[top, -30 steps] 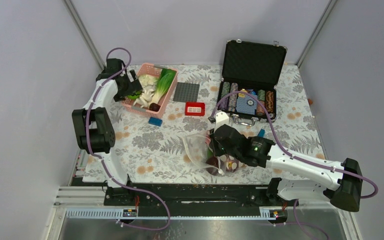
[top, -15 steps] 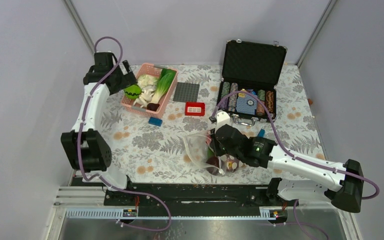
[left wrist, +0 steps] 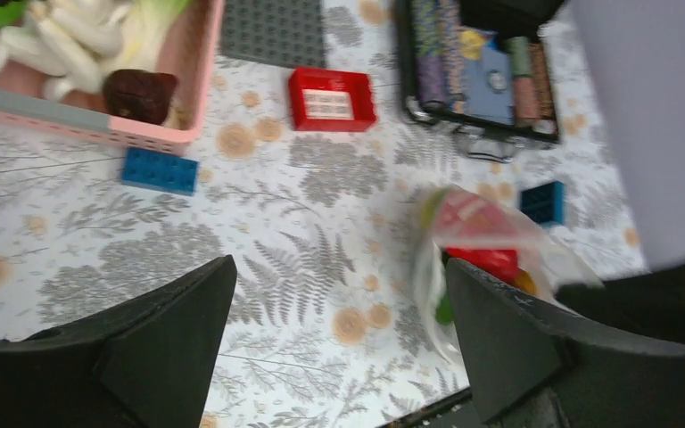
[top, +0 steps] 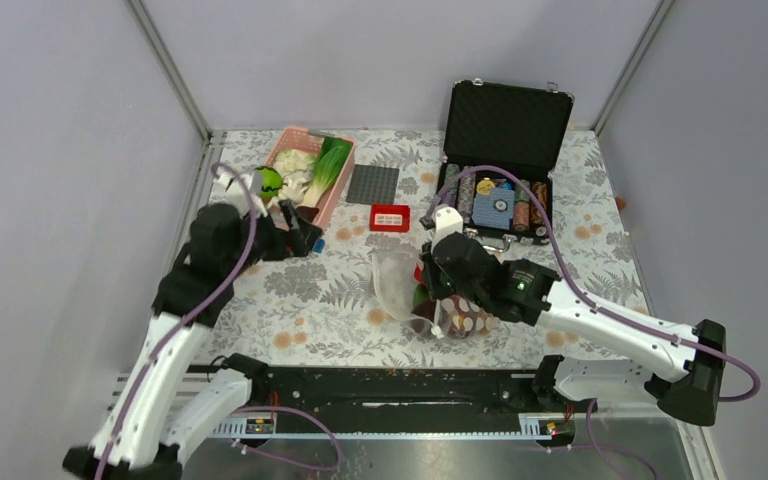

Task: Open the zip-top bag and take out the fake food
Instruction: Place the fake fruit in the bin, then pick up the fake fruit from the zipper food storage bag.

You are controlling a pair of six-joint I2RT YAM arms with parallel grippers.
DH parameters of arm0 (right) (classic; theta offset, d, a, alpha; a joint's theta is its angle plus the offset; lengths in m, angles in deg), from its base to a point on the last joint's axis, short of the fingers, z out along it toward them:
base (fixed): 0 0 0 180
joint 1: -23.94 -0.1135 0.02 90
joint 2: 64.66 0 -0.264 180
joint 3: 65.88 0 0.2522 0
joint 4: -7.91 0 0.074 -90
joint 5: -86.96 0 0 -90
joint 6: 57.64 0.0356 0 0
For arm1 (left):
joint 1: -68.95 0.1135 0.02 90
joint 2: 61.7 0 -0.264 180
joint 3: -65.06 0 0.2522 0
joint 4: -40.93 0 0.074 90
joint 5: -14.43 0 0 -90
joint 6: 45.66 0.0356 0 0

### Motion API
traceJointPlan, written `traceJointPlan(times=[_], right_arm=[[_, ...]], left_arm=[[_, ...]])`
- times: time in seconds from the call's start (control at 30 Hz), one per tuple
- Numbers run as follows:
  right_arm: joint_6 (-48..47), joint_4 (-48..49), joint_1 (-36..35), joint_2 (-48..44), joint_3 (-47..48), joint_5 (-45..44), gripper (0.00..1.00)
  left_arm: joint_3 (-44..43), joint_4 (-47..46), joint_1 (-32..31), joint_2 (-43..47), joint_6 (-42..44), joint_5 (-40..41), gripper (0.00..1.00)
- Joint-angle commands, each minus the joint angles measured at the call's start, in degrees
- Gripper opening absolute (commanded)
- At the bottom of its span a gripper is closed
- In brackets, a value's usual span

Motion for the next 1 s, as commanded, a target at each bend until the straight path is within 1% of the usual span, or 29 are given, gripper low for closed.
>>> traceJointPlan(times=[0.0,0.03,0.07,0.17,0.23,0.33,0.43,0.53,0.6,0.7,0.83,0.97], right_arm=[[-2.49,-1.37,0.85,3.87,6.14,2.81,0.0],[-2.68,-1.44,0.85,4.92,6.84,3.45,0.0],[-2.81,-1.45,0.92,5.69,7.29,4.11,0.0],[-1.8,-1.43,0.94,7.12,7.77,5.05,0.0],[-0.7,-1.09,0.94,7.29,7.49,5.29,0.0],[0.43,-0.91,0.94,6.67,6.64,5.18,0.0],[0.96,-0.89,0.94,5.37,5.68,5.16,0.0],[1.35,-0.89,1.03,4.03,4.6,5.12,0.0],[1.42,-0.85,1.05,3.3,4.11,5.7,0.0],[1.52,-0.86,1.14,2.46,3.6,6.52,0.0],[1.66,-1.06,1.29,1.39,3.37,6.94,0.0],[1.32,-2.79,1.47,0.92,4.14,6.95,0.0]], left_arm=[[7.23,-7.5,-3.22,11.75,-8.07,-6.81,0.86],[8.41,-7.94,-4.82,13.39,-9.02,-7.28,0.84],[9.37,-8.17,-7.78,14.69,-9.8,-7.1,0.83],[11.56,-8.53,-15.4,16.77,-11.36,-2.43,0.83],[12.44,-9.23,-20.05,16.31,-12.26,0.82,0.83],[13.75,-11.44,-26.64,13.3,-13.79,5.14,0.81],[14.97,-15.63,-33.87,9.18,-14.48,10.07,0.77],[14.96,-18.81,-39.86,4.62,-12.88,13.52,0.71],[14.56,-19.95,-43.18,2.29,-11.22,15.39,0.71],[14.68,-22.75,-46.02,-0.68,-8.29,15.51,0.71],[15.33,-26.32,-46.97,-3.87,-4.74,14.68,0.72],[17.51,-30.33,-47.23,-4.81,-0.63,14.79,0.77]])
